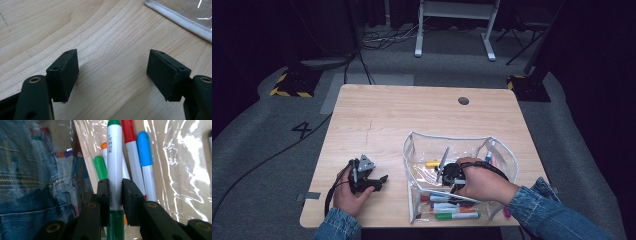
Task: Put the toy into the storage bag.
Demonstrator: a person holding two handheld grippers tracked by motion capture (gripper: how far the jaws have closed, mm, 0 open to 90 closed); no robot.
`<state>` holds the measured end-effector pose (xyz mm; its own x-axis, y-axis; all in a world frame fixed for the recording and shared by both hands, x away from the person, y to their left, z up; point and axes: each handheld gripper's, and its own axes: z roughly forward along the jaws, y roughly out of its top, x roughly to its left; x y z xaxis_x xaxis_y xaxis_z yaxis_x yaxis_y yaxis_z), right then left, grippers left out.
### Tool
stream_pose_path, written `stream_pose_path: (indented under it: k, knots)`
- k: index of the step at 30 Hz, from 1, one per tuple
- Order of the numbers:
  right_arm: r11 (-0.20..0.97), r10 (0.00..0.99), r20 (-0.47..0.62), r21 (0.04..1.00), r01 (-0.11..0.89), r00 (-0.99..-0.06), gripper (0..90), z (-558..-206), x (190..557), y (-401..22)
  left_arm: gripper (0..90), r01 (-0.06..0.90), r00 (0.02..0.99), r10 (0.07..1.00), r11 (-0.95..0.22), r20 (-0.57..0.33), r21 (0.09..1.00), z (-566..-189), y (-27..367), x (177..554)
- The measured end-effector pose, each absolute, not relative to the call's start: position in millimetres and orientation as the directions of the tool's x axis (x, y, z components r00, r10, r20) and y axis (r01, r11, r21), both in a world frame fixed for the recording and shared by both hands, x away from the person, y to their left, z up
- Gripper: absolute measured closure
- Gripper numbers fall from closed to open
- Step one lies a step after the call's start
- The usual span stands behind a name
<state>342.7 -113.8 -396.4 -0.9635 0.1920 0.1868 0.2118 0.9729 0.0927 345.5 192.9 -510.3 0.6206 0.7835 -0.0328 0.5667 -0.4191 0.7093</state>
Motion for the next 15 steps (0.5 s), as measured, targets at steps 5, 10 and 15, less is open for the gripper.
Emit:
stream_pose_path:
  k: [5, 10, 15]
  knots:
    - [0.975, 0.170, 0.198, 0.108, 0.194, -0.965, 62.4, -401, 342, -113, 26.2, 0.567, 0.621, 0.783, -0.419, -0.033, 0.709, -510, 193, 345]
    - [0.947, 0.210, 0.144, 0.216, 0.238, -0.967, 50.9, -389, 346, -120, 26.2, 0.567, 0.621, 0.783, -0.419, -0.033, 0.709, -510, 193, 345]
    - [0.879, 0.296, 0.117, 0.355, 0.318, -0.948, 50.4, -358, 351, -134, 26.2, 0.567, 0.621, 0.783, -0.419, -0.033, 0.709, -510, 193, 345]
